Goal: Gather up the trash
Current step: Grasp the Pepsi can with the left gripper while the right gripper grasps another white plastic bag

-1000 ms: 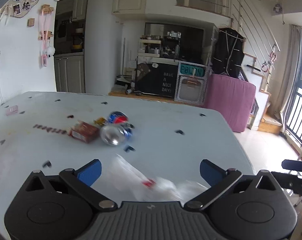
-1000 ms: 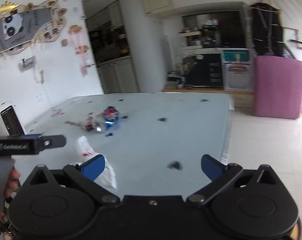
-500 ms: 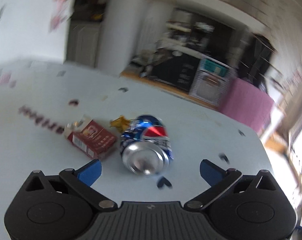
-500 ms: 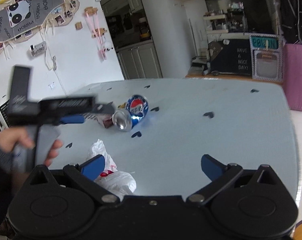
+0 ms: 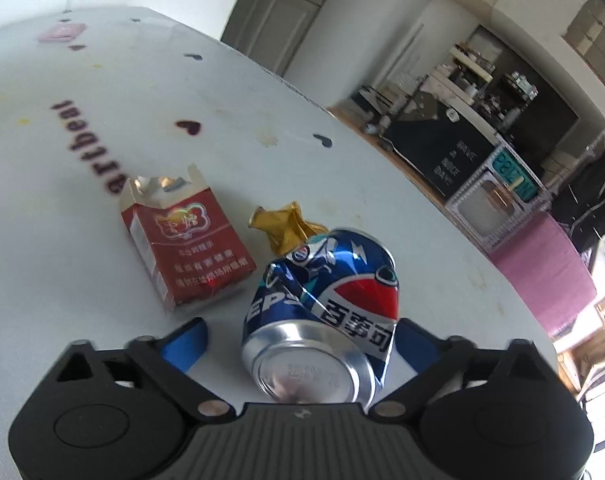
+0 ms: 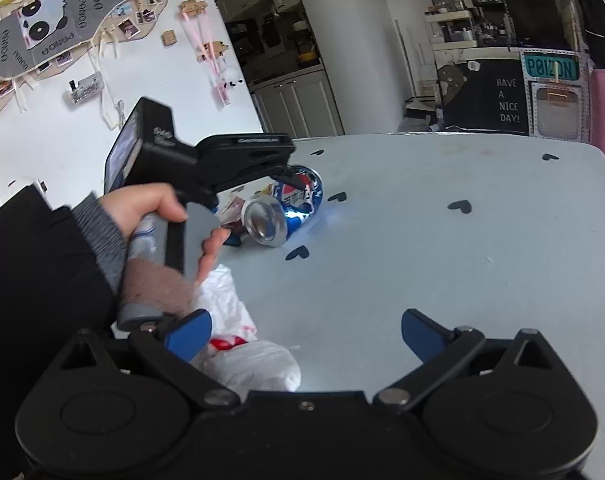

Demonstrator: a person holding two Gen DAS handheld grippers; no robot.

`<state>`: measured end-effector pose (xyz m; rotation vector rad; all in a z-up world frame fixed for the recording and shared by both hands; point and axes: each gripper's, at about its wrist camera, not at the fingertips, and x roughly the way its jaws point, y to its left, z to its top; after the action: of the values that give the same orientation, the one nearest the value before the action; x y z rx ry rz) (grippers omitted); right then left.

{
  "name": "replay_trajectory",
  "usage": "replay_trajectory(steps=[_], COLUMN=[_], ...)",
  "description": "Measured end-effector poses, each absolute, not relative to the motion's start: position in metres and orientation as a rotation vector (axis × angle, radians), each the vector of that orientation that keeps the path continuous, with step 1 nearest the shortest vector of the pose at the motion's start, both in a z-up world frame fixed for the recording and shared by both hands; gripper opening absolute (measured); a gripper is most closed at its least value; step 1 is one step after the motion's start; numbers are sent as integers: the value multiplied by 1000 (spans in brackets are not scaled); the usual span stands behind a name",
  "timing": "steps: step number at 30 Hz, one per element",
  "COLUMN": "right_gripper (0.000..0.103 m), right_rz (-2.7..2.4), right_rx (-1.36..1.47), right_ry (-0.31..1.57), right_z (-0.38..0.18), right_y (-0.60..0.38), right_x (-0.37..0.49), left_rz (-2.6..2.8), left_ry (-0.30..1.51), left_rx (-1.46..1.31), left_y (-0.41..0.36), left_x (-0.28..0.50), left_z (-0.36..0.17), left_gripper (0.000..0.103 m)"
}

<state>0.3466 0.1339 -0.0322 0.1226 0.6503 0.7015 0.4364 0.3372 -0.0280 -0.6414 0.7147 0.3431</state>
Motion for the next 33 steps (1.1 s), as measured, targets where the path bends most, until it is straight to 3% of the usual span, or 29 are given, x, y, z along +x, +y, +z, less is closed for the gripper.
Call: replay_trajectory(steps=[2,4,9,14,33], right_gripper=[98,95,82,55,50], right_rz=[719,732,786,886,608], right_rx=[124,123,123,94,-12], right_ry=[657,670,702,749,708], right_z=[-35,-38,-44,-42,-13], right_y=[137,141,148,156,80], right_x=[346,346,341,332,279], left_rz=[353,322,265,215,32], left_ry=[711,715,741,755,778], left_rx=[-633,-640,-611,-560,-399], left_y=[335,336,335,329,290], left_x=[433,428,418,399,280], left_z=[-27,-27,-26,-24,-14], left_gripper=[69,61,61,60,59])
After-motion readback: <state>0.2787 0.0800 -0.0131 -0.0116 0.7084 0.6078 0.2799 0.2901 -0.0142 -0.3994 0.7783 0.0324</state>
